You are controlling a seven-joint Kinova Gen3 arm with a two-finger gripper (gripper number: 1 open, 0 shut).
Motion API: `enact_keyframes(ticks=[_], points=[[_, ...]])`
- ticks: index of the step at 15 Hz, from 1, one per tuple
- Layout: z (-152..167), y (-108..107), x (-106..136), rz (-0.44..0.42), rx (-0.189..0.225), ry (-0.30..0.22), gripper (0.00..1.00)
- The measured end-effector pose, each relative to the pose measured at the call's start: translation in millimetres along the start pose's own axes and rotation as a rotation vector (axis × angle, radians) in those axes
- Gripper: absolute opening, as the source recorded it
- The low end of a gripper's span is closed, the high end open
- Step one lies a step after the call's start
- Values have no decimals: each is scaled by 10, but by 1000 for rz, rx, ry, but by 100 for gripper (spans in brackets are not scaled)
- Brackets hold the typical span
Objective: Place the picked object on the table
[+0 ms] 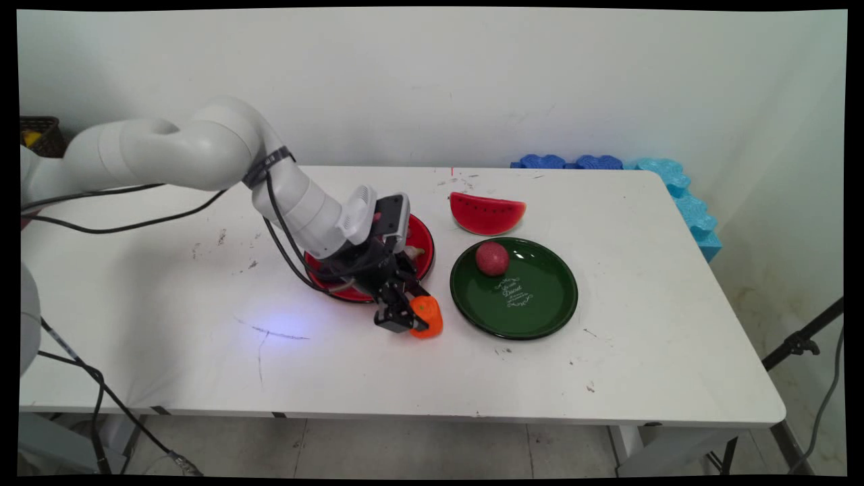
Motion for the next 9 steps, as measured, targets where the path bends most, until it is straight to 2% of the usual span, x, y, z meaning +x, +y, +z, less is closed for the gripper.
enact_keyframes(ticks=[4, 5, 9], points=[[75, -3, -47, -34, 5, 9, 0], [78, 4, -53, -36, 5, 11, 100], [50, 36, -46, -28, -4, 31, 100]])
